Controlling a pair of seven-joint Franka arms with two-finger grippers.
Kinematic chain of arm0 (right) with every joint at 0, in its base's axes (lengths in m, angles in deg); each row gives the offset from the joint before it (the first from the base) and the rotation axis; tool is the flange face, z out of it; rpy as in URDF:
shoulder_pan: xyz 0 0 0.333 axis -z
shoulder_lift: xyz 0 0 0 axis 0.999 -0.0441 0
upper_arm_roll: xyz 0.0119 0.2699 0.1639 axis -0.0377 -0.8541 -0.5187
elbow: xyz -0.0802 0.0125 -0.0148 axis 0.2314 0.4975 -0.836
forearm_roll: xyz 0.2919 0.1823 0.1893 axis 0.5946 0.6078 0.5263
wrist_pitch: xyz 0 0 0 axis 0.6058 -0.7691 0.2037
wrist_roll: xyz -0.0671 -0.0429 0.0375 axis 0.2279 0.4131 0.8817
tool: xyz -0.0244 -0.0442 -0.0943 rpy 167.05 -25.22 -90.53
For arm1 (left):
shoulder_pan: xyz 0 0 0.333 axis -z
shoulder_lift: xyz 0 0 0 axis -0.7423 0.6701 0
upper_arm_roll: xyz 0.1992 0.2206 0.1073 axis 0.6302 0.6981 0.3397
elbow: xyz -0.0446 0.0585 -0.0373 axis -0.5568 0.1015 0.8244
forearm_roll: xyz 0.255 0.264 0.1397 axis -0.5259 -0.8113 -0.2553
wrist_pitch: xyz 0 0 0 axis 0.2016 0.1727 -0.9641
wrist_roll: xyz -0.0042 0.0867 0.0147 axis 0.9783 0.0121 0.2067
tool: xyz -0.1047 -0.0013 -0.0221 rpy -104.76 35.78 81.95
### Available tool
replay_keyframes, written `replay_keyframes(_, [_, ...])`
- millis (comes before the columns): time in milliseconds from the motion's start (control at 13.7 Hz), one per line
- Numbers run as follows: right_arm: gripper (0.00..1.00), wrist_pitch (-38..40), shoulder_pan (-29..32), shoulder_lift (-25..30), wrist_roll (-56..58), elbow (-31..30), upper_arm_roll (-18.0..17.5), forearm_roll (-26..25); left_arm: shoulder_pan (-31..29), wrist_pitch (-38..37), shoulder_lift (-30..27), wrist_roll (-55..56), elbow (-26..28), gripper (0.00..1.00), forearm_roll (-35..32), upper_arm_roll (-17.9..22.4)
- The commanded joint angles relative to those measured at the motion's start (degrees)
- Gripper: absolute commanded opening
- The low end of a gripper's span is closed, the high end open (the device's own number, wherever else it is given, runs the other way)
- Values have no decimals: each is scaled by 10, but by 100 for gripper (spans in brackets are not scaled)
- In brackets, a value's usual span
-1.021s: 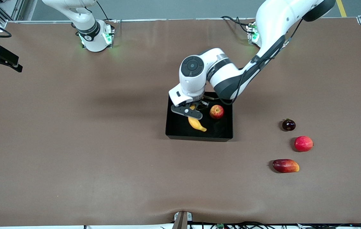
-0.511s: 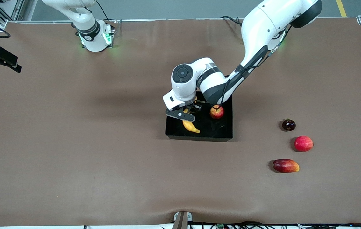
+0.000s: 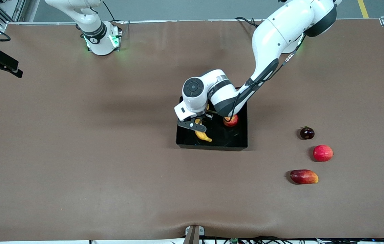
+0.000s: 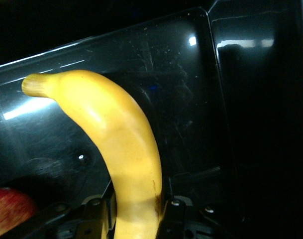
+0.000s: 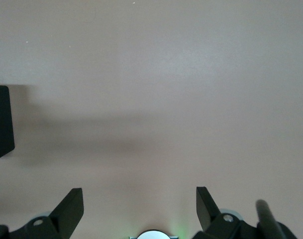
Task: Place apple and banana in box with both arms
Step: 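Lower the banana into the box and open the left gripper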
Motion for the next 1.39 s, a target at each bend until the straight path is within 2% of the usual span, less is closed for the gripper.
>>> replay_keyframes(0, [100,2,6,0,0,4,-1,10,39,17,14,9,-16,0,-14,39])
replay_keyframes(146, [100,2,6,0,0,4,-1,10,55,30,23,10,-16,0,-11,57])
replay_keyframes(365, [100,1,6,0,0,4,-1,10,58,39,31,17,-16,0,-12,57])
replay_keyframes(438, [100,1,6,0,0,4,-1,10,58,41,33,17,-16,8,-13,58])
replay_keyframes(511, [100,1,6,0,0,4,-1,10,57,41,33,17,-16,28,-13,57])
replay_keyframes(584, [100,1,6,0,0,4,-1,10,56,41,31,11,-15,99,-15,58])
replay_keyframes(876, [100,2,10,-1,0,4,-1,19,50,30,-3,15,-16,100,-16,64])
replay_keyframes(1021, [100,1,14,-1,0,4,-1,20,42,-20,-48,10,-17,100,-15,63])
replay_keyframes(1167, [100,2,17,-2,0,4,-1,22,19,-68,-117,10,-13,100,-10,64])
replay_keyframes(1313, [100,1,16,-1,0,4,-1,22,-6,-158,-182,8,-14,100,-14,63])
